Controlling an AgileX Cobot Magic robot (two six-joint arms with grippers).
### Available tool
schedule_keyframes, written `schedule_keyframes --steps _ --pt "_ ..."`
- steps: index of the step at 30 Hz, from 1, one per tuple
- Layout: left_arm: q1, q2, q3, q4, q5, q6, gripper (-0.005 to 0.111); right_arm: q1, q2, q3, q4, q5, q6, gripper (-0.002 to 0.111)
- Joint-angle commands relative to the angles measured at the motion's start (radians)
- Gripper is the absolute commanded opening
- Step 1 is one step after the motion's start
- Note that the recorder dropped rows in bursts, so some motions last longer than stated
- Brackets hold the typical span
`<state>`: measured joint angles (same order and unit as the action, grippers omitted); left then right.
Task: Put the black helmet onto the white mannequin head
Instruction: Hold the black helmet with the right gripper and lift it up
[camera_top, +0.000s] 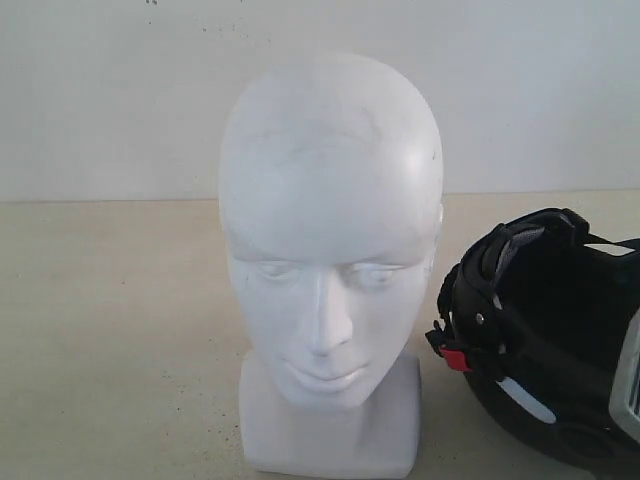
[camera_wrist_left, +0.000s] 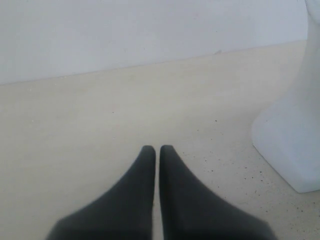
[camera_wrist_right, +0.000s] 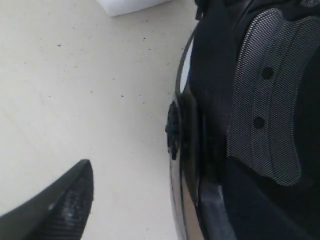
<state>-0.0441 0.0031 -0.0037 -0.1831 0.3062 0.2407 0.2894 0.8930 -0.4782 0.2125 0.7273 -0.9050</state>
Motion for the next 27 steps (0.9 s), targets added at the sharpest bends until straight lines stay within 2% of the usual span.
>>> schedule_keyframes --steps 1,7,23,26,27 --pt "-0.003 -0.003 0.004 -0.011 0.0 0.0 0.004 -0.001 0.042 -0.003 -0.042 -0.071 0.017 0.069" --pt "-0.003 -0.003 0.004 -0.011 0.0 0.0 0.004 -0.001 0.171 -0.003 -0.035 -0.191 0.017 0.069" --pt "-0.003 -0.003 0.004 -0.011 0.0 0.0 0.004 -0.001 0.337 -0.003 0.006 -0.311 0.006 0.068" --pt "-0.003 -0.003 0.004 -0.011 0.0 0.0 0.004 -0.001 0.339 -0.003 0.001 -0.316 0.006 0.054" --pt "-0.003 -0.003 0.004 -0.011 0.0 0.0 0.004 -0.001 0.339 -0.003 -0.001 -0.312 0.006 0.045"
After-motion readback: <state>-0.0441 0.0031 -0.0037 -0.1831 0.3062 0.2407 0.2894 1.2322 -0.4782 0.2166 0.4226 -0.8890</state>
